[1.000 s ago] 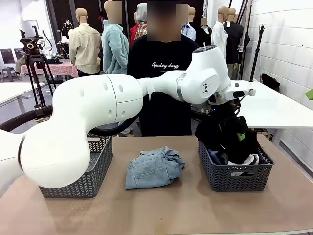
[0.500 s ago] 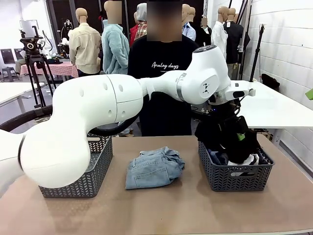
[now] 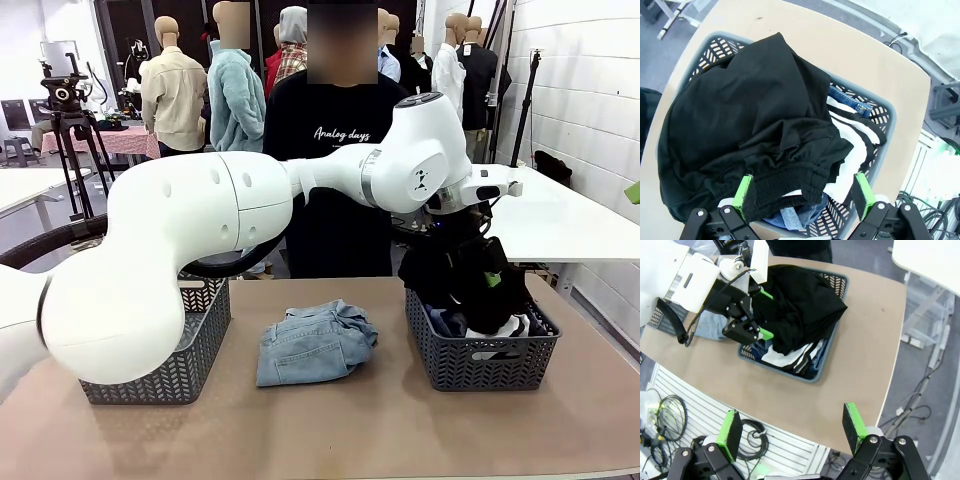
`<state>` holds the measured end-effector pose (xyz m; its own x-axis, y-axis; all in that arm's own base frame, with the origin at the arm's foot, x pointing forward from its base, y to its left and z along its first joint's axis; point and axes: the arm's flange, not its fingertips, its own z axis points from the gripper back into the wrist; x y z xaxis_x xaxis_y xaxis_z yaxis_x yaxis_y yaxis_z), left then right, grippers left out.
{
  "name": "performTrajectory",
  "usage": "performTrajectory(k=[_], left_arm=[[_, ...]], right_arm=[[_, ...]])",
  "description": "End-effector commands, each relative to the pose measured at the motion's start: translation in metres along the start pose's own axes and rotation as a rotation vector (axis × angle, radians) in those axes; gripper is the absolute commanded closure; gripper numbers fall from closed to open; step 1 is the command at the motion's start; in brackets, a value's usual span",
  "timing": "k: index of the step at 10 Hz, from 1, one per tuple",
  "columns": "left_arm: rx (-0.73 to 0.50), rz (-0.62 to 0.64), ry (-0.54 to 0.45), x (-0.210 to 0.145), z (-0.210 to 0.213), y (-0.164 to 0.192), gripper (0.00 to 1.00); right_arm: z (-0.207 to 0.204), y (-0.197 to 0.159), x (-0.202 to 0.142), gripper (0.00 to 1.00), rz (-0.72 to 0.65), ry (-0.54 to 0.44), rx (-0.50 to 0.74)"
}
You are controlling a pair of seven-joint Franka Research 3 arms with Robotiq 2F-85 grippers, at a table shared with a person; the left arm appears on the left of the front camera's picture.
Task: Sort the tops and bottoms.
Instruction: Lift clothes from the center of the table with your right hand.
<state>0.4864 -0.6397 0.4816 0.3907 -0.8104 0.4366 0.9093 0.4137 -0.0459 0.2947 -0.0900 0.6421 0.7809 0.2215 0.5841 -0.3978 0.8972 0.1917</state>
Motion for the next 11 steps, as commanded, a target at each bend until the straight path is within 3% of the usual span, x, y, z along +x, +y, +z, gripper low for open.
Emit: performTrajectory(k=[1, 4, 6, 8, 11], left_arm=[[0.009, -0.005, 0.000, 0.000, 0.001, 0.000, 0.00], [0.000, 0.000, 0.000, 0.000, 0.000, 0.000, 0.00], [0.167, -0.048, 0.032, -0.024, 0.059, -0.012, 0.00], [0.147, -0.108, -0.029, -0.068, 0.123, -0.002, 0.00], [0.078, -0.024, 0.038, -0.142, 0.148, 0.038, 0.00]], right_arm=[[0.000, 0.000, 0.000, 0.00, 0.008, 0.005, 0.003], [0.000, 0.000, 0.000, 0.00, 0.008, 0.005, 0.003], [0.000, 0.000, 0.000, 0.00, 0.008, 0.005, 0.003], [0.000, 0.000, 0.000, 0.00, 0.008, 0.005, 0.003], [0.000, 0.000, 0.000, 0.00, 0.008, 0.005, 0.003]])
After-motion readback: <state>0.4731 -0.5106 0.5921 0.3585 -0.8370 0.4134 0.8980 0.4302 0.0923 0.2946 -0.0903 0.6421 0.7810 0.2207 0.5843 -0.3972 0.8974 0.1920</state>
